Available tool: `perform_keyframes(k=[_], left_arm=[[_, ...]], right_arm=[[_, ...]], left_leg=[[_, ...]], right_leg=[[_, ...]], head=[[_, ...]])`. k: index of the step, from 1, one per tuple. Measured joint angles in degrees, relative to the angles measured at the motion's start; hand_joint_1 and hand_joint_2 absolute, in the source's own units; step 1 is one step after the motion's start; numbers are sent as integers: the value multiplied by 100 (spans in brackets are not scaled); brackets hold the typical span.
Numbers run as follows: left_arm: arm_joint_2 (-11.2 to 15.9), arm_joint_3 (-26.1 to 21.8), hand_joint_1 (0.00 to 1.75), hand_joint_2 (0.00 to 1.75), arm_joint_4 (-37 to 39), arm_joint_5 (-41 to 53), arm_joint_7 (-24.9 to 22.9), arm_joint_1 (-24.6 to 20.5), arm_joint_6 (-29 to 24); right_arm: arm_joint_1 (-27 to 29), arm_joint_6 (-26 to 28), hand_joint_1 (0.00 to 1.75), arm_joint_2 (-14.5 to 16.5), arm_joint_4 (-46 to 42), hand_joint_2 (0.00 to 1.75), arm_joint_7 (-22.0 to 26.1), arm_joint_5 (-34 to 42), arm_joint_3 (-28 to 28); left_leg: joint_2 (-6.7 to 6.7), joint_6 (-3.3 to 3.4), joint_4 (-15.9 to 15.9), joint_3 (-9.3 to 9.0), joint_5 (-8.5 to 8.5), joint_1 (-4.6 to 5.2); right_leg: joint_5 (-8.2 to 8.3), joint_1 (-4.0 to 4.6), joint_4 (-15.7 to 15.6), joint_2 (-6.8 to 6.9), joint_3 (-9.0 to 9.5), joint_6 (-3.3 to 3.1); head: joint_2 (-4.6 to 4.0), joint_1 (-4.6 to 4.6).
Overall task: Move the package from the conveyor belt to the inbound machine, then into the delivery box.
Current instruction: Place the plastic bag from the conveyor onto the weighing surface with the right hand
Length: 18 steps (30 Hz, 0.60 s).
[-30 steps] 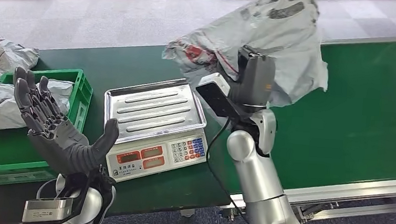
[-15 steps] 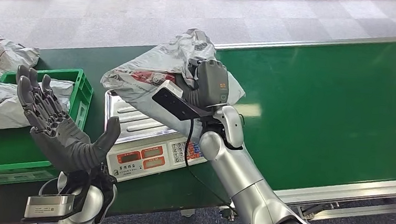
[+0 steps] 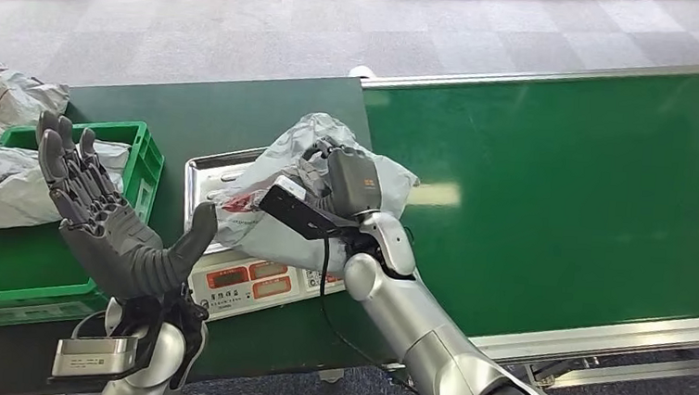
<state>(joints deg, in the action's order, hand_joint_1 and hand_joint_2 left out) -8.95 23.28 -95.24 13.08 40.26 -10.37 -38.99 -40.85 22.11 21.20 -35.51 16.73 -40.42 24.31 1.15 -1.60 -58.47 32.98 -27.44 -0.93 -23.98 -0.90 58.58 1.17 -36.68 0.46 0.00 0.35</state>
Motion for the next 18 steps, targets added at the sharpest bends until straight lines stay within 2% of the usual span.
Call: perform_keyframes(k=[8,14,18], left_arm=[[-28,-8,0,175,13,149,0,3,209],[-34,-10,0,175,32,201,0,31,210],[-34,-12,0,175,32,222,0,47,209]], right_arm=[[-128,-987,0,-83,538,0,51,196,-6],[-140,-1062,0,-165,718,0,528,386,-88],[-147,-1066,0,-196,714,0,657,459,-161]], left_leg=[[0,0,0,0,0,0],[1,0,0,0,0,0],[1,0,0,0,0,0]], right_leg=[[0,0,-1,0,0,0],[0,0,0,-1,-1,0],[0,0,0,-1,-1,0]], head=[[0,0],[0,0],[0,0]])
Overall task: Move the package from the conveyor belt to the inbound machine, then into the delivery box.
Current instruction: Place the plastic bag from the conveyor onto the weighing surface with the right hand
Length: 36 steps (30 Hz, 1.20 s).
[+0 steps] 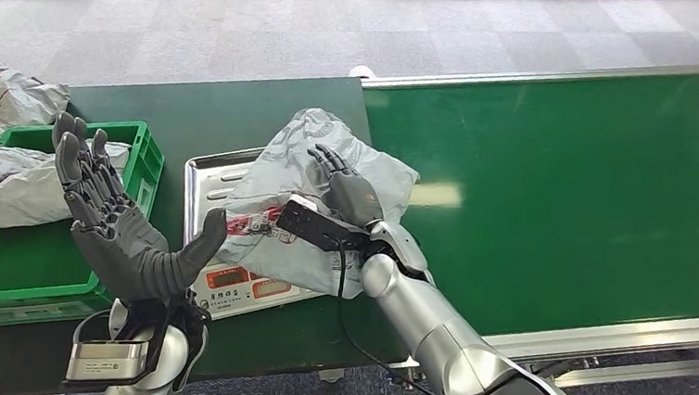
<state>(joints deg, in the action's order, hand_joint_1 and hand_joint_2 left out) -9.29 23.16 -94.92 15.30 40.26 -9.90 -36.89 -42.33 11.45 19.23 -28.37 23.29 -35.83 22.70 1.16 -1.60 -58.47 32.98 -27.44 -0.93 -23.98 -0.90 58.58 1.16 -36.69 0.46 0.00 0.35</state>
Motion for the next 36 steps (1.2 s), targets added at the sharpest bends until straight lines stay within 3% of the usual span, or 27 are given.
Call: perform_keyframes(k=[3,5,7,9,11,20,25,27,31,33,36], left_arm=[[-1,-4,0,175,-4,15,0,11,8],[-2,-14,0,175,-7,19,0,24,71],[-6,-27,0,175,-7,32,0,35,181],[-13,-39,0,175,-7,61,0,53,266],[-15,-44,0,175,-8,90,0,87,293],[-15,-48,0,175,-38,143,0,218,271],[-26,-146,0,175,-42,163,-2,305,395],[-60,-222,0,175,-25,249,-109,316,533],[-187,-565,0,175,293,1273,-1114,236,1145],[-241,-770,0,175,663,1969,-1609,61,1449],[-311,-988,0,175,1440,2819,-1937,-411,1841]], right_arm=[[79,-373,0,-22,-197,0,451,400,-102],[241,-1295,0,-50,-654,0,1003,1159,-286],[451,-2544,0,-93,-1312,0,1335,2077,-526],[661,-3484,0,-158,-2009,0,1368,2741,-741],[870,-3924,0,-229,-2649,0,1312,3037,-901],[1428,-4055,0,-393,-4099,0,1470,2979,-1161],[1821,-4576,0,-451,-4998,0,1679,3410,-1162],[1951,-4526,0,-465,-5322,0,1680,3397,-1162],[2290,-3543,0,-472,-6253,175,1680,2834,-1151],[2447,-2679,0,-472,-6770,175,1681,2273,-1094],[2635,-1418,0,-470,-7367,175,1681,1336,-814]], left_leg=[[0,0,0,0,0,0],[-1,0,-1,0,0,0],[-3,0,-1,0,0,0],[-4,0,-1,1,-2,1],[-2,0,-1,1,-6,2],[0,0,-1,-1,-8,3],[0,-1,0,0,-9,3],[-1,-1,0,0,-10,3],[-3,0,-1,1,-11,7],[-2,0,-1,0,-11,8],[-1,-1,0,-2,-10,7]], right_leg=[[0,0,0,0,0,0],[0,0,0,0,-1,0],[0,0,0,1,-1,0],[-1,-1,-1,2,-1,1],[-2,-2,-1,1,0,2],[-2,-3,-2,0,-1,3],[-3,-3,-2,-1,-1,2],[-4,-4,-3,0,-1,4],[-6,-7,-5,2,0,6],[-5,-8,-5,2,0,6],[-2,-7,-4,1,1,5]], head=[[0,0],[0,0],[0,1],[0,0],[0,-1],[0,0],[0,0],[0,0],[0,0],[0,-1],[0,0]])
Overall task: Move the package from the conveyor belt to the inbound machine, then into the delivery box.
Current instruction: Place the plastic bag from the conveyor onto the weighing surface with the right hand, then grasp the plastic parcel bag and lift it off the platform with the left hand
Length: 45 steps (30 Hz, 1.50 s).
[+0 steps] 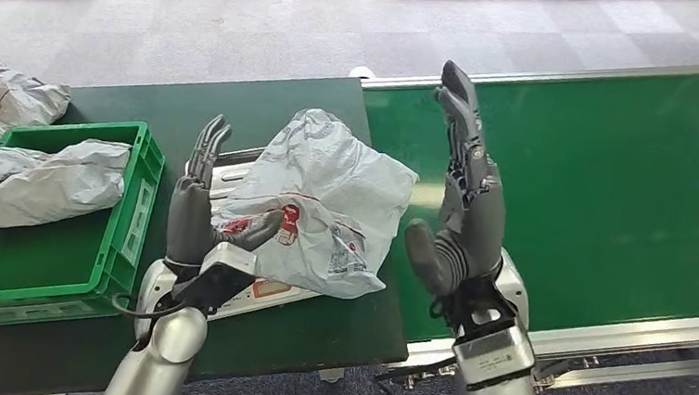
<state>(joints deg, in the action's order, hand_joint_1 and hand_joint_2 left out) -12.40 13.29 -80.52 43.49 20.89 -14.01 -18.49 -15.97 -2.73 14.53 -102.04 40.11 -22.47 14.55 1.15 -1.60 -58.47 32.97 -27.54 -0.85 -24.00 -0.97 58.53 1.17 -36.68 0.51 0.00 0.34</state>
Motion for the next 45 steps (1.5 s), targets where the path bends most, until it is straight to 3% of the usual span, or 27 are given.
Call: perform_keyframes(k=[3,12,18,24,32,36,45], left_arm=[[-70,-65,0,175,1006,597,-103,-590,288],[-431,23,0,175,3443,1263,23,-1836,745],[-556,98,0,175,4175,1298,89,-2138,754],[-652,277,0,175,4760,1510,158,-2339,1103],[-701,542,0,175,5213,1629,187,-2445,1228],[-704,575,171,175,5317,1633,190,-2484,1281],[-708,728,175,175,5514,1810,61,-2640,1491]], right_arm=[[91,615,0,0,-302,175,-1,-471,384],[4,1157,0,2,-380,175,-17,-626,836],[-14,1227,0,0,-379,175,-17,-596,958],[-51,1324,0,0,-379,175,-26,-582,1083],[-106,1372,0,0,-379,175,-37,-590,1123],[-109,1375,0,0,-378,175,-38,-590,1153],[-102,1382,0,-3,-379,175,-119,-676,1165]], left_leg=[[1,-1,0,-2,4,-1],[-1,2,-1,2,9,0],[-2,2,0,4,7,-1],[-1,2,0,4,7,-1],[-2,2,0,4,7,-1],[-2,2,0,4,7,-1],[-2,2,0,4,7,0]], right_leg=[[3,1,1,-1,2,-2],[9,-1,2,-2,2,0],[6,0,2,-2,-1,0],[7,0,2,-1,-1,1],[7,0,2,-1,0,1],[7,0,2,-1,0,1],[7,0,2,-1,0,1]], head=[[0,1],[0,-1],[0,0],[0,-1],[0,1],[0,0],[0,-1]])
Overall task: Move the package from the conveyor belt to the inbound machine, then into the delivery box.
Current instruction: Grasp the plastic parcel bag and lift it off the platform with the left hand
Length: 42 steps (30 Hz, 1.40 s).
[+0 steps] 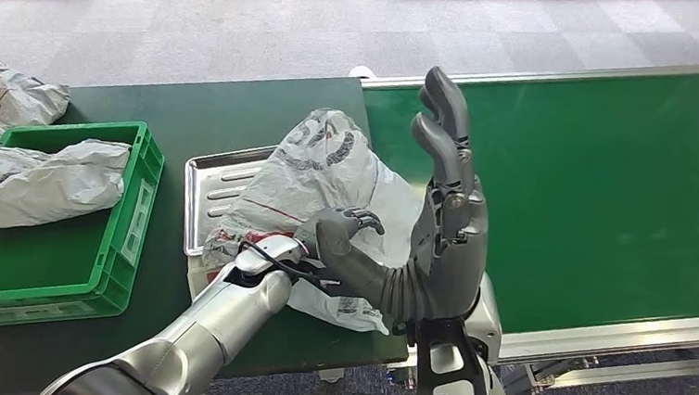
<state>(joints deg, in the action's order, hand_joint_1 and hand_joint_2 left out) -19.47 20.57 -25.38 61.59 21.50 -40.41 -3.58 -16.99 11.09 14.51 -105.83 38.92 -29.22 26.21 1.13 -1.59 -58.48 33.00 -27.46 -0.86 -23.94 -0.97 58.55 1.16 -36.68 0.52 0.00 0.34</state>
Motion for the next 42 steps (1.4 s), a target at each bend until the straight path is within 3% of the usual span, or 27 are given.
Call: perform_keyframes(k=[5,14,19,36,40,42], left_arm=[[2,187,175,175,92,397,-565,-147,40],[45,809,175,175,190,1698,-1954,-295,-407],[51,1126,175,175,237,2139,-2362,-298,-468],[94,1239,175,175,240,2410,-2592,-285,-794],[131,1224,3,175,125,2448,-2813,-271,-1262],[161,1170,0,175,-14,2466,-2965,-258,-1665]], right_arm=[[20,-39,0,-9,-1,175,-3,-106,-1],[136,-63,0,-52,-31,175,-19,-249,-25],[181,-74,0,-54,-31,175,-17,-267,-32],[213,-90,0,-54,-33,175,-17,-277,-35],[242,-76,0,-54,-33,175,-19,-300,-48],[268,-67,0,-54,-37,175,-32,-315,-54]], left_leg=[[1,0,0,-1,0,0],[1,0,0,-1,0,0],[1,0,0,0,0,0],[1,0,0,0,0,0],[1,0,0,0,0,0],[0,0,0,1,0,-1]], right_leg=[[0,0,0,-1,0,0],[0,0,0,-1,0,0],[0,0,0,-1,0,0],[0,0,0,-1,0,0],[0,0,0,-1,0,0],[0,0,0,-1,0,0]], head=[[0,1],[0,1],[0,0],[0,0],[0,1],[0,1]])
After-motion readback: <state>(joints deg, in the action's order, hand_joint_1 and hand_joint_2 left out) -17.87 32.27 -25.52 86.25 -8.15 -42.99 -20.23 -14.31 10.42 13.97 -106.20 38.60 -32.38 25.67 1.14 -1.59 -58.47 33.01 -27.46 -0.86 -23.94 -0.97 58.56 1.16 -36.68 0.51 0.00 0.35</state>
